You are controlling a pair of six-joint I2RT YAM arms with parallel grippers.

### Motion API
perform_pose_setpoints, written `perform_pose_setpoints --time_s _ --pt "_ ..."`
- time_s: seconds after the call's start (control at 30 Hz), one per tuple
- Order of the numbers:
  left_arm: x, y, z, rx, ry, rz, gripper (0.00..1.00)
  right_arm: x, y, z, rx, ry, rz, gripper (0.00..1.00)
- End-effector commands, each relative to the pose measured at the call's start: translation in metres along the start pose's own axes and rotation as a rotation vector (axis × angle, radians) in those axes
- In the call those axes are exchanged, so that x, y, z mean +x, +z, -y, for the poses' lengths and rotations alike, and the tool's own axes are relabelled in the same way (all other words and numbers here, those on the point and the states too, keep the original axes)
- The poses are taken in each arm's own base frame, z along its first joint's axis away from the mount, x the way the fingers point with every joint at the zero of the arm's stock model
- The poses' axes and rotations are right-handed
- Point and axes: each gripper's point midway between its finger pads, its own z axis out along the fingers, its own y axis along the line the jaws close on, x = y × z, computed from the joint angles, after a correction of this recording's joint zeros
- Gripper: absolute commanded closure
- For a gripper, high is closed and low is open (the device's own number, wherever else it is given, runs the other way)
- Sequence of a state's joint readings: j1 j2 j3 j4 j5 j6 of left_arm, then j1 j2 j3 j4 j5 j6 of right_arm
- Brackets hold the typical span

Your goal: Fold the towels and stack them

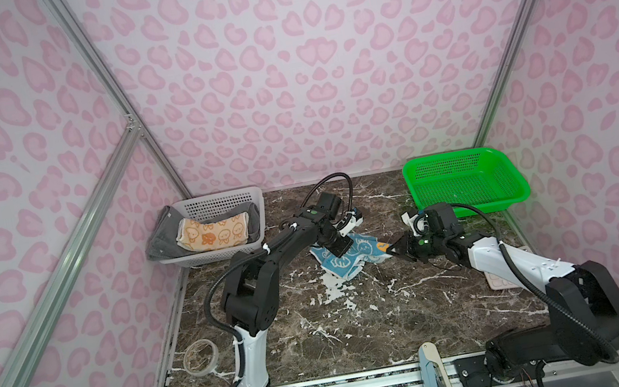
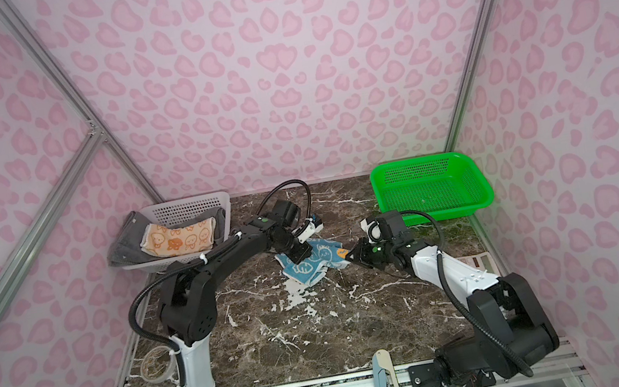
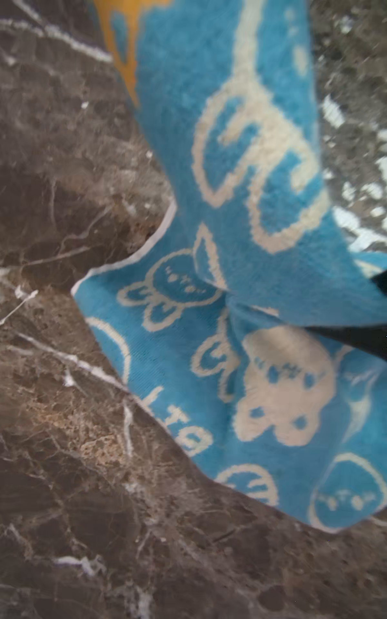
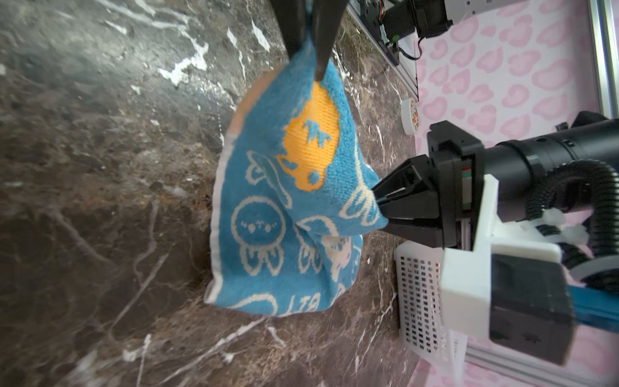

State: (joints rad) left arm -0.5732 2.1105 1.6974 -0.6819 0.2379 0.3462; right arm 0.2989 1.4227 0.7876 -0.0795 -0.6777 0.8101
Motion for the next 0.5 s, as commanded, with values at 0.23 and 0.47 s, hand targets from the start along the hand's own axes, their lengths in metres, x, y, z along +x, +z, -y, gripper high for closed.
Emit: perform_pose_setpoints --time_s 0.23,0.47 --pt "-0.046 -0.028 -0.089 -0.083 -0.261 0.204 0.44 -0.063 0.024 0.002 -0.023 0.115 0.217 1.00" --pt "-0.031 -0.073 -0.068 -0.014 -0.545 0.349 0.22 -0.070 0.035 0.004 -0.047 0.137 0.224 1.00"
